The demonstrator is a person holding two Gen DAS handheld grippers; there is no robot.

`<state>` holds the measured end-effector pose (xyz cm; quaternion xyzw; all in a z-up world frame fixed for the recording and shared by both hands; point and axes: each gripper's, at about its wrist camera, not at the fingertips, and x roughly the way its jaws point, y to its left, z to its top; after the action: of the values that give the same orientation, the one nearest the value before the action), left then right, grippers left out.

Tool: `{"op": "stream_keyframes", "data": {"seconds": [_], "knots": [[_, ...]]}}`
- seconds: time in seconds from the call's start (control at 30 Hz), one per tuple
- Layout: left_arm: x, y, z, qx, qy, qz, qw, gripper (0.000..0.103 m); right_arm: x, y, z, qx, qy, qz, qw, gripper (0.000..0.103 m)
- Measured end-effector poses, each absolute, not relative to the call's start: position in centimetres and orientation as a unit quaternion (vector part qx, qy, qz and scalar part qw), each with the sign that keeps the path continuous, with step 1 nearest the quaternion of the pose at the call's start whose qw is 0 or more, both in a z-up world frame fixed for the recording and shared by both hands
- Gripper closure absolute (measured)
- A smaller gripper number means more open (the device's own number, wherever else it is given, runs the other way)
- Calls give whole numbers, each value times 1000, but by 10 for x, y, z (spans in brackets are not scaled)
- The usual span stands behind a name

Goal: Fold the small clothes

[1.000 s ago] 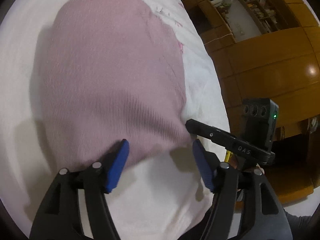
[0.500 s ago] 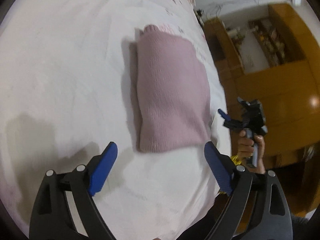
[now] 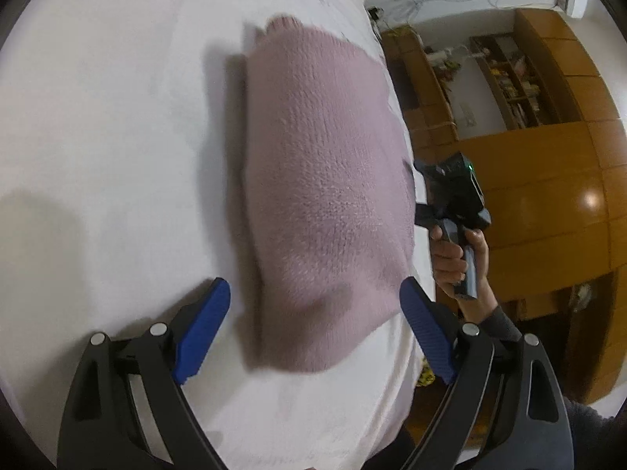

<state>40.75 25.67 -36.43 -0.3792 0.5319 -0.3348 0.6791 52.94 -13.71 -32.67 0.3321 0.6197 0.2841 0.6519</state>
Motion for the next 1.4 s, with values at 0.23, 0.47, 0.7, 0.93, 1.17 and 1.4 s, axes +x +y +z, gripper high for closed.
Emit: {"op": "stream_keyframes", "data": {"seconds": [0.23, 0.47, 0.7, 0.93, 1.17, 1.4], "knots": [[419, 221, -376, -398, 533, -372, 647, 16, 548, -115, -331, 332, 612, 313, 646, 17], [418, 205, -369, -359, 576, -332, 655, 55, 550, -103, -333, 325, 604, 309, 659, 50], [415, 200, -343, -323, 584, -316, 675, 70, 536, -100, -311, 330, 578, 303, 682, 58], [408, 210, -297, -312, 563, -326, 692, 72, 521, -83, -269, 328, 556, 311, 697, 58], [352, 256, -254, -302, 541, -320, 717, 73, 489, -44, -236, 335, 540, 351, 687, 59], [222, 327, -279, -352, 543, -266, 714, 72, 412, 36, -273, 335, 576, 403, 627, 59]]}}
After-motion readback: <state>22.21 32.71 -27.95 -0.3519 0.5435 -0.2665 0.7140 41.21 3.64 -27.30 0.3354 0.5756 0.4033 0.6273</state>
